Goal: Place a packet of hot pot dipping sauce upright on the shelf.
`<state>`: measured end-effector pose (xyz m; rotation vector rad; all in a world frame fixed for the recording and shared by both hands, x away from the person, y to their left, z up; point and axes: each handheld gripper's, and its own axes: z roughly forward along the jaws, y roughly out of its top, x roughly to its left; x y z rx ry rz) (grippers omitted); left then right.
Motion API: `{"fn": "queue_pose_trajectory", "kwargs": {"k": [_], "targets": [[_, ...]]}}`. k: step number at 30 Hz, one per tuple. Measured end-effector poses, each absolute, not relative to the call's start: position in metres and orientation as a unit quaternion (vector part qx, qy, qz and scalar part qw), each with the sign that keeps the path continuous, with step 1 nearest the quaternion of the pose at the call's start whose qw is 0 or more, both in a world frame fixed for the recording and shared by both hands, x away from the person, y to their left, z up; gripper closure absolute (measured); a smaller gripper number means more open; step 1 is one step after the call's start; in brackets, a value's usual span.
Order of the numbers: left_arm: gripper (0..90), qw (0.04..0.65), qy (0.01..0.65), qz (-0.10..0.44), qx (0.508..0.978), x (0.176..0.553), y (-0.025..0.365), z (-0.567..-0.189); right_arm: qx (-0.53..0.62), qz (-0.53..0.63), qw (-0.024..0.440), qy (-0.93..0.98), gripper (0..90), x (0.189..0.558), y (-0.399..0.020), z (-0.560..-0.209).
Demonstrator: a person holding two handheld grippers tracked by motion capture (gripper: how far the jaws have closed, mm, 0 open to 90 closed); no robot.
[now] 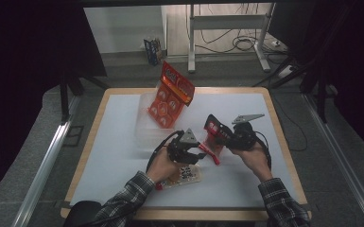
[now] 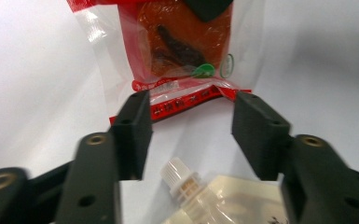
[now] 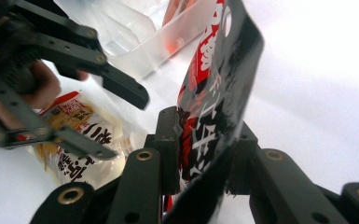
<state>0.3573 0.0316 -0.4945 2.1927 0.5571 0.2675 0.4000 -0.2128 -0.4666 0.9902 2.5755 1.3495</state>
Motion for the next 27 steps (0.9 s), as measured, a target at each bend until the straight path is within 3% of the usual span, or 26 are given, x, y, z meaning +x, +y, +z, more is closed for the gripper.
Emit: {"fn": "queue_pose_trajectory", "kwargs": {"k": [6,16,27], "targets": [[28.4,0.437,0.219,0.121,0.864,0.343,0.042,-0.488,0.318,0.443,0.049,0.837,70.6,0.398,-0.211,-0.458],[9.1,0.456,0.236,0.123,0.849,0.311,0.078,-0.488,0.304,0.453,0.063,0.836,70.7,0.398,-0.207,-0.444],[2.6,0.471,0.264,0.145,0.829,0.277,0.13,-0.488,0.286,0.467,0.073,0.833,70.7,0.401,-0.197,-0.424]]}}
